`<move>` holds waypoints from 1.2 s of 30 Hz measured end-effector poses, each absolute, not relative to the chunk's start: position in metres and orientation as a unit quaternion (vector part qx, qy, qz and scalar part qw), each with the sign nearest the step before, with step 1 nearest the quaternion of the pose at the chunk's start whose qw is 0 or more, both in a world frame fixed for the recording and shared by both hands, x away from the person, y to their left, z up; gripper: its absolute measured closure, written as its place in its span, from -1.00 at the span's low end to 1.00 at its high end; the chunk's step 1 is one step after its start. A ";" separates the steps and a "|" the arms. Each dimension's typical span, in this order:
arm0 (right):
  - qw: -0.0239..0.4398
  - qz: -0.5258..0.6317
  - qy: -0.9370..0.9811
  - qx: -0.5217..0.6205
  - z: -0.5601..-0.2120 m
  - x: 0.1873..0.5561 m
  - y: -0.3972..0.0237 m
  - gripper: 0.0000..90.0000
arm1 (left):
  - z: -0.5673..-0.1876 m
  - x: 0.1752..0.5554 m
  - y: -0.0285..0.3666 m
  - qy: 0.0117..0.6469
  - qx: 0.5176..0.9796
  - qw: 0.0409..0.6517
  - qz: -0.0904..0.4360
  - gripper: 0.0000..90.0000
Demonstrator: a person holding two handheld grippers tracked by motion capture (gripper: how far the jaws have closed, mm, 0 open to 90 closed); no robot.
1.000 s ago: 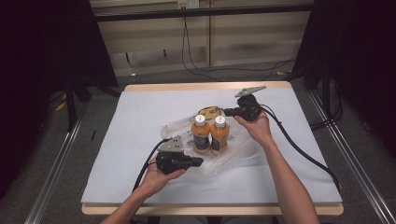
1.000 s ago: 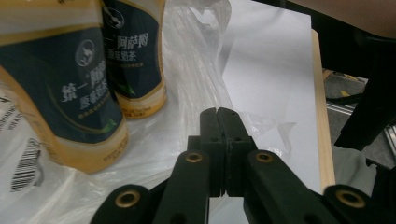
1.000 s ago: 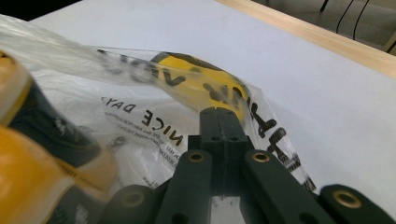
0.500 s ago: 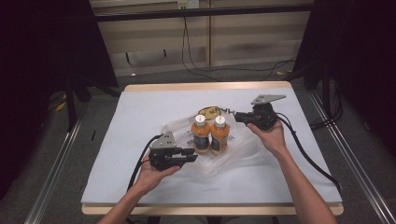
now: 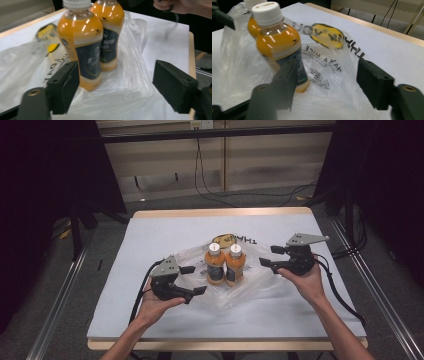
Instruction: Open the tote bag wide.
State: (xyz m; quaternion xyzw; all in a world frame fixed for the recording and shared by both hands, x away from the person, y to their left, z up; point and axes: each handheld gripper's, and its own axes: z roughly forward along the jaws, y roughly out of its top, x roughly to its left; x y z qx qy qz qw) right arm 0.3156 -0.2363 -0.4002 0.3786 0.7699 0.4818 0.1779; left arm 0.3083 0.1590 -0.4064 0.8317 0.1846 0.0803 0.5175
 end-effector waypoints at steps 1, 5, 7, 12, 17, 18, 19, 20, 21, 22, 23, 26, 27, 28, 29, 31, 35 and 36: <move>0.182 0.482 0.768 0.381 -0.399 0.311 -0.238 -0.35 | -0.405 0.307 0.162 0.187 0.829 0.521 0.082 -0.60; 0.190 0.486 0.761 0.385 -0.396 0.294 -0.244 -0.50 | -0.398 0.302 0.175 0.192 0.819 0.533 0.094 -0.71; 0.194 0.485 0.759 0.388 -0.396 0.286 -0.247 -0.56 | -0.396 0.298 0.183 0.201 0.816 0.532 0.102 -0.75; 0.208 0.493 0.740 0.407 -0.401 0.268 -0.261 -0.60 | -0.398 0.286 0.203 0.222 0.807 0.534 0.121 -0.79; 0.223 0.495 0.721 0.430 -0.411 0.250 -0.272 -0.64 | -0.404 0.278 0.225 0.248 0.801 0.527 0.136 -0.84; 0.221 0.491 0.723 0.433 -0.413 0.247 -0.274 -0.65 | -0.406 0.277 0.228 0.253 0.800 0.526 0.137 -0.86; 0.225 0.486 0.724 0.435 -0.414 0.244 -0.275 -0.65 | -0.409 0.276 0.232 0.257 0.800 0.524 0.136 -0.87; 0.228 0.480 0.726 0.437 -0.415 0.240 -0.277 -0.67 | -0.412 0.275 0.236 0.263 0.800 0.522 0.134 -0.87; 0.227 0.480 0.726 0.438 -0.416 0.237 -0.278 -0.67 | -0.414 0.274 0.239 0.269 0.800 0.518 0.138 -0.88; 0.225 0.480 0.725 0.441 -0.417 0.234 -0.280 -0.67 | -0.417 0.274 0.243 0.272 0.800 0.518 0.134 -0.89; 0.231 0.478 0.722 0.443 -0.418 0.231 -0.282 -0.67 | -0.420 0.273 0.246 0.277 0.799 0.517 0.132 -0.90; 0.229 0.479 0.716 0.452 -0.423 0.220 -0.288 -0.68 | -0.427 0.271 0.257 0.290 0.798 0.512 0.131 -0.93; 0.231 0.478 0.714 0.455 -0.424 0.217 -0.290 -0.69 | -0.429 0.272 0.260 0.299 0.794 0.512 0.136 -0.93; 0.234 0.477 0.714 0.455 -0.426 0.214 -0.292 -0.70 | -0.430 0.272 0.264 0.308 0.789 0.515 0.134 -0.94; 0.235 0.479 0.710 0.460 -0.427 0.211 -0.294 -0.70 | -0.432 0.271 0.267 0.315 0.783 0.518 0.136 -0.94; 0.238 0.483 0.703 0.464 -0.430 0.204 -0.298 -0.70 | -0.437 0.271 0.272 0.320 0.782 0.517 0.137 -0.94; 0.234 0.489 0.695 0.472 -0.436 0.196 -0.304 -0.73 | -0.446 0.273 0.276 0.331 0.791 0.493 0.146 -0.93; 0.233 0.487 0.697 0.473 -0.439 0.196 -0.305 -0.73 | -0.446 0.273 0.276 0.331 0.794 0.489 0.147 -0.93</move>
